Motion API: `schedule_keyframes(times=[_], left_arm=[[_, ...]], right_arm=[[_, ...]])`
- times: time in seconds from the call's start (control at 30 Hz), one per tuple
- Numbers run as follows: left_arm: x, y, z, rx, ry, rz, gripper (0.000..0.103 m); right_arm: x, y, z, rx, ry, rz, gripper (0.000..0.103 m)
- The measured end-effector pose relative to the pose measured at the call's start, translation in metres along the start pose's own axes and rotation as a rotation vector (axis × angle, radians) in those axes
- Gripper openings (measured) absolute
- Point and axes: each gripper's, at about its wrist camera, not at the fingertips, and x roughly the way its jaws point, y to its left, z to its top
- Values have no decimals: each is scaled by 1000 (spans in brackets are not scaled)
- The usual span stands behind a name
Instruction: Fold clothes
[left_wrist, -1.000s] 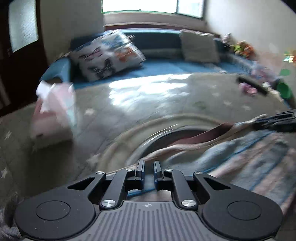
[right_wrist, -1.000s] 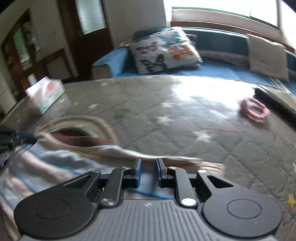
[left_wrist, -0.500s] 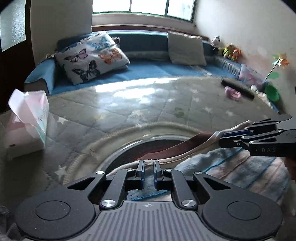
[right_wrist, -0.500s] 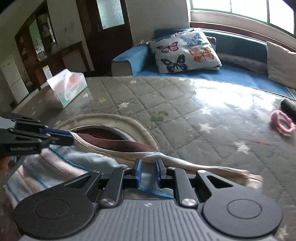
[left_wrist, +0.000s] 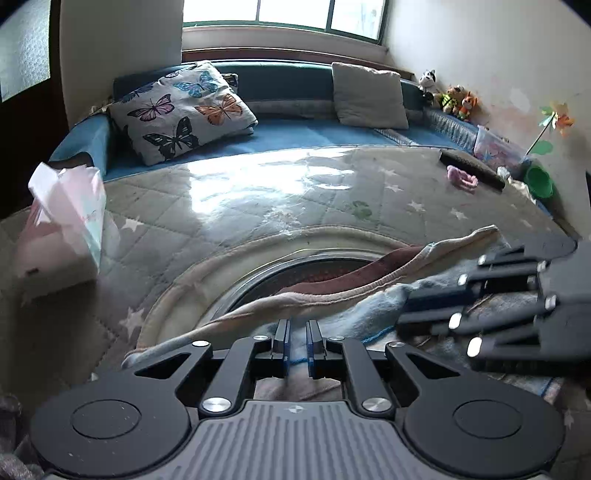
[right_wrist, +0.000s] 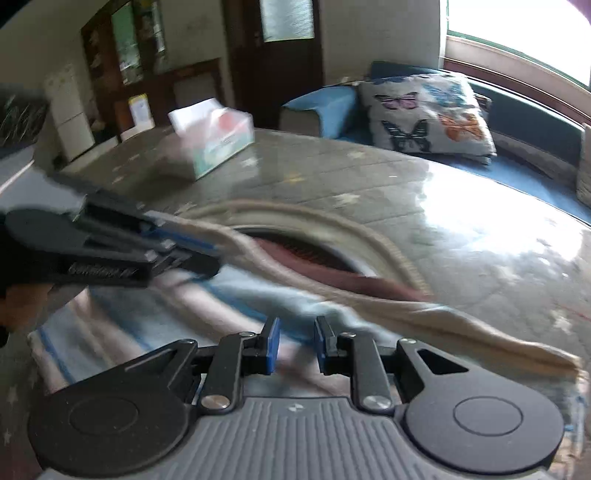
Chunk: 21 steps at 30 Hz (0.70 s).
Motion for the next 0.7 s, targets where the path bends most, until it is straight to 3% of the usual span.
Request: schedule_keyframes(times=[0.5,0.7], left_arm=[[-10,27,-16,-30,14,25,11],[-17,30,-24,-64,5,52,11]], right_arm=[[-2,129,-13,-216,-3,248,21],[-9,159,-23,-283,-23,269,21]])
